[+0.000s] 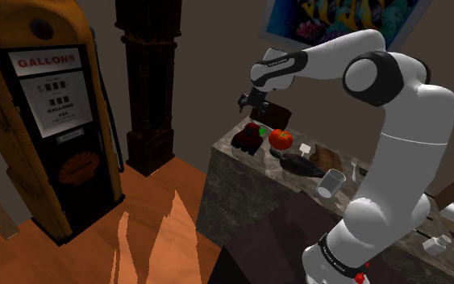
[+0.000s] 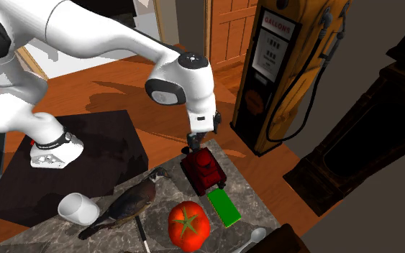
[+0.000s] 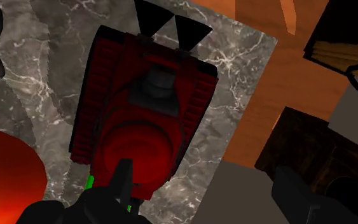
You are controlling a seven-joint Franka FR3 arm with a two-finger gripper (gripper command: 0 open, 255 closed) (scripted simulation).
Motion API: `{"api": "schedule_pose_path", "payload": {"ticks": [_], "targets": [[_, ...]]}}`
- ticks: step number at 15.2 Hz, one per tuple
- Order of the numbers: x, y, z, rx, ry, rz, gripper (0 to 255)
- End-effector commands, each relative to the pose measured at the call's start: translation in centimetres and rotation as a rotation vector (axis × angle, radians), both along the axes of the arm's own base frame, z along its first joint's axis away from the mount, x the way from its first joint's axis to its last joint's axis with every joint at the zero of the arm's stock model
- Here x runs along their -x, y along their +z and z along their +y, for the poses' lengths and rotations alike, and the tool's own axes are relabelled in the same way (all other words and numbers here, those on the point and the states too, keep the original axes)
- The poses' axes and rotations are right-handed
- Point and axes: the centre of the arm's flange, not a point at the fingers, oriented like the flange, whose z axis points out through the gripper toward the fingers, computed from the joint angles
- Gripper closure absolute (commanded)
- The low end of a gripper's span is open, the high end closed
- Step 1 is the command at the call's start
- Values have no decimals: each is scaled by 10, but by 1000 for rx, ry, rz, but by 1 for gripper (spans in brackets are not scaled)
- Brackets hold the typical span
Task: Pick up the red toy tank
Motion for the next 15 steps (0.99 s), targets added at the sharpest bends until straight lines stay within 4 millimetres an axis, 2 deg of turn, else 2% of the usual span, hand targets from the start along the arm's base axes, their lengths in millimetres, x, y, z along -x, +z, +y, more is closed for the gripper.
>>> {"api": "schedule_pose_path", "payload": {"ticks": [1, 11, 15], "targets": [[-9, -16, -21, -2, -54, 1, 0], [-48, -93, -116, -15, -313, 7, 0], [-48, -114, -116, -15, -313, 7, 0]]}}
